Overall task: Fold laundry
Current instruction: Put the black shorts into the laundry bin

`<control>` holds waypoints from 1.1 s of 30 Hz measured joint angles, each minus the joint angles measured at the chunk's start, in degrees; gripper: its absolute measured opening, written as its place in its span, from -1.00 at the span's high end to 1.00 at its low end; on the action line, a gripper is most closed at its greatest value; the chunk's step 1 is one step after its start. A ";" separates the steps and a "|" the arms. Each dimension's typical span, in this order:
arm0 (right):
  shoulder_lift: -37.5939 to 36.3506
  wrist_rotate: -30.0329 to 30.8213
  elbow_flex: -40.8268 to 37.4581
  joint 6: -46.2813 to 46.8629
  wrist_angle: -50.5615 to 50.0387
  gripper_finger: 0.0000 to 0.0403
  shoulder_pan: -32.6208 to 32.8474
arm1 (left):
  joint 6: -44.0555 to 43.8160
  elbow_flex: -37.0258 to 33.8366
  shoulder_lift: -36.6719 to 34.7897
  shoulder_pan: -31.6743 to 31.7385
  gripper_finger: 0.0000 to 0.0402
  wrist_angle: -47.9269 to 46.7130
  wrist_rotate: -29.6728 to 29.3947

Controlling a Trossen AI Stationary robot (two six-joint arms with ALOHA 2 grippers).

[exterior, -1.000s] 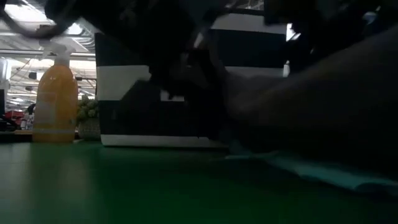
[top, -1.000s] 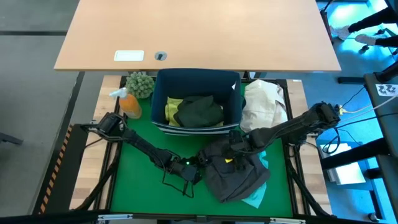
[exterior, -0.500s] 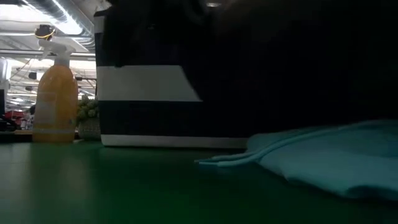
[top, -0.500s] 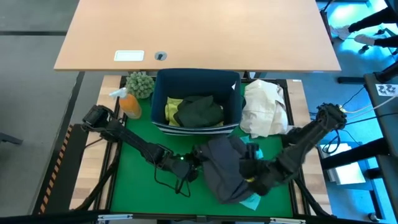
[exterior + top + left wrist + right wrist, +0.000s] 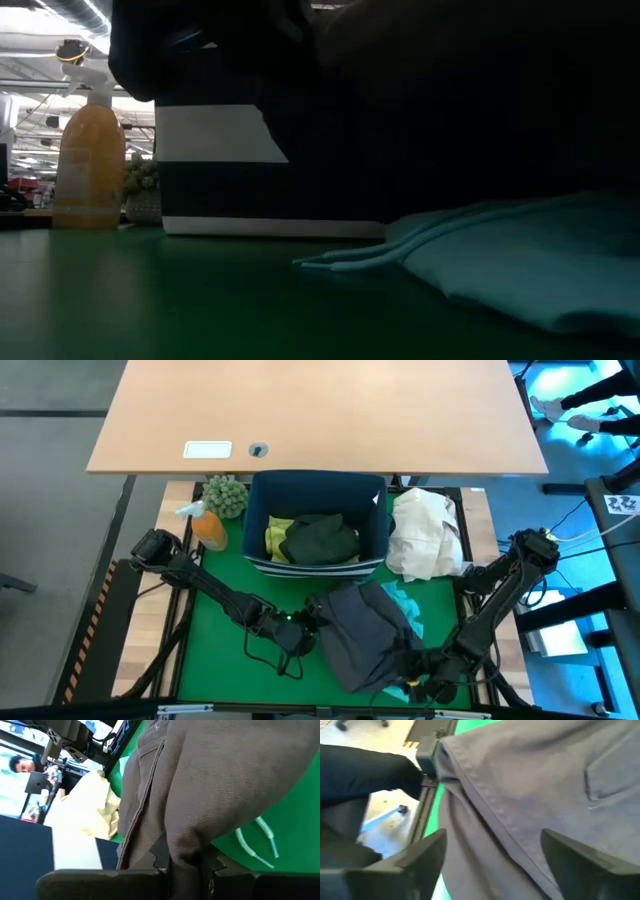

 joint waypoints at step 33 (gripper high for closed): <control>15.05 4.00 8.58 -11.93 -17.81 -0.52 -3.42 | -12.58 0.02 0.00 2.21 0.85 -0.77 8.12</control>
